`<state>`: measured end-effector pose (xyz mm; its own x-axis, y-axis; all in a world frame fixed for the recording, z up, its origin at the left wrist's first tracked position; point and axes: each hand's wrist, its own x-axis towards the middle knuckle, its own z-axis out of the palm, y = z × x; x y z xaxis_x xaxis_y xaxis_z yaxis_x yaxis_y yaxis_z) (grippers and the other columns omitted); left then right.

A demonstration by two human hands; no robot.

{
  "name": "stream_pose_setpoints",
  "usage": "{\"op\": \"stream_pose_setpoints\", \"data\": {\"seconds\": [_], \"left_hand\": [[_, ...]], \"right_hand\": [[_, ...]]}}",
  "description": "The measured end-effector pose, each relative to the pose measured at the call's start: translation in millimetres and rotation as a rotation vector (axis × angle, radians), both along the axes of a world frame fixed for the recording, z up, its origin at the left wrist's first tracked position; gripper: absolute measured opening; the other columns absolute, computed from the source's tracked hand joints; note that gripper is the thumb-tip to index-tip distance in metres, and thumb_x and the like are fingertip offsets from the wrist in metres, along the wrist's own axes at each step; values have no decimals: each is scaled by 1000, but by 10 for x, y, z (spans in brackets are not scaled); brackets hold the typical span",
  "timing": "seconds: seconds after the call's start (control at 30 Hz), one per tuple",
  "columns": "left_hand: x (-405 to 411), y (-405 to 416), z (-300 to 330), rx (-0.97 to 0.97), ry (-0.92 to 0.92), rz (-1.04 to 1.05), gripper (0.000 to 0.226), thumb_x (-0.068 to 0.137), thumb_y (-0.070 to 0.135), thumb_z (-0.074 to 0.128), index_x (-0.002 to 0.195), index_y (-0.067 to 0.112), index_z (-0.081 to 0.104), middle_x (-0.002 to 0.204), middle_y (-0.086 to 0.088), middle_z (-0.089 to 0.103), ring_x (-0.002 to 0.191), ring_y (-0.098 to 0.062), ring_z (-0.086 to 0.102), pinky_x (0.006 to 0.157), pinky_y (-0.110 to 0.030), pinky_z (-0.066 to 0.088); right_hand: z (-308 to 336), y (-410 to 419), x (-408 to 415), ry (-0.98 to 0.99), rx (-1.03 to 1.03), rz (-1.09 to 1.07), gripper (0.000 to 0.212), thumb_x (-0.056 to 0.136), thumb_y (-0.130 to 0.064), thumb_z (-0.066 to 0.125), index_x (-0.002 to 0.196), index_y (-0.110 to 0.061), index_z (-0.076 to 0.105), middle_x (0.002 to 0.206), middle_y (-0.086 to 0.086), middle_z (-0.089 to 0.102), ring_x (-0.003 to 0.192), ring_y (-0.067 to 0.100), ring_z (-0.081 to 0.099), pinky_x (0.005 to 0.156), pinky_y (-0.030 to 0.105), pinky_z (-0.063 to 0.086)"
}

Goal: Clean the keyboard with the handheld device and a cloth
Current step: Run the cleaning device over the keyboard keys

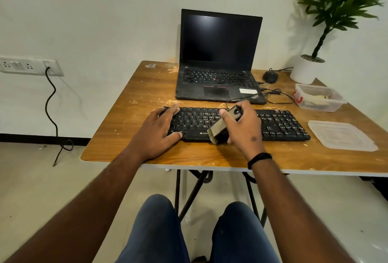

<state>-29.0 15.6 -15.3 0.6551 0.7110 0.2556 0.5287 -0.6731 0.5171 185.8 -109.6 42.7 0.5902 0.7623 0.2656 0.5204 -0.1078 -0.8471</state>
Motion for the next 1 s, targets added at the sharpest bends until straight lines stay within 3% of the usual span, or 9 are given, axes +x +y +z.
{"op": "stream_pose_setpoints", "data": {"seconds": [0.07,0.17,0.23,0.33,0.47,0.63,0.73,0.87,1.0], "left_hand": [[1,-1,0,9,6,-2,88,85,62,46,161,34,10,161,11,34,150,-16,16,122,-47,23],[3,14,-15,5,19,3,87,86,61,46,161,35,9,162,11,31,151,-16,13,122,-46,22],[6,37,-28,3,31,0,88,84,66,41,160,38,8,163,10,29,151,-16,12,122,-48,22],[9,56,-46,-8,40,-4,89,81,69,37,159,40,7,164,8,27,152,-16,10,122,-47,22],[-2,38,-38,-8,45,-3,89,81,70,37,159,41,6,164,9,26,152,-15,9,122,-45,21],[5,26,-18,-18,49,1,88,82,67,39,160,39,7,164,9,27,152,-17,9,122,-46,20],[5,24,-17,-15,55,2,89,82,68,37,160,39,7,164,10,28,152,-17,10,122,-46,20],[10,21,-14,-17,62,8,89,81,70,36,159,40,6,164,9,28,151,-17,10,122,-47,21],[12,19,-9,-25,62,6,90,80,70,37,160,41,6,164,9,26,151,-16,10,121,-46,22]], "right_hand": [[56,23,32,17,45,-36,22,94,-31,64,104,-17,50,90,-5,57,77,12,64,42,18,50],[157,4,205,-21,87,-214,22,94,-31,64,105,-15,53,85,-12,54,77,6,60,54,13,47],[115,-8,196,-84,40,-214,23,95,-30,63,108,-14,53,86,-12,53,83,11,61,65,17,49],[-1,5,64,-177,24,-101,24,94,-32,64,107,-16,53,87,-10,57,83,10,61,67,23,55],[13,34,98,-49,87,-116,21,92,-33,66,102,-19,53,87,-8,60,80,9,64,66,38,61],[-87,58,-15,-61,81,-139,25,94,-32,64,106,-12,54,90,-2,61,76,5,61,50,10,47],[-54,82,-90,-66,85,-59,23,94,-32,64,105,-15,52,87,-6,59,73,1,59,54,14,53],[67,116,46,-106,83,-180,25,96,-32,61,110,-14,52,90,-5,59,76,5,61,51,10,45],[-15,183,-202,-91,25,-7,22,97,-32,60,108,-16,50,91,-6,58,76,5,59,59,14,51]]}}
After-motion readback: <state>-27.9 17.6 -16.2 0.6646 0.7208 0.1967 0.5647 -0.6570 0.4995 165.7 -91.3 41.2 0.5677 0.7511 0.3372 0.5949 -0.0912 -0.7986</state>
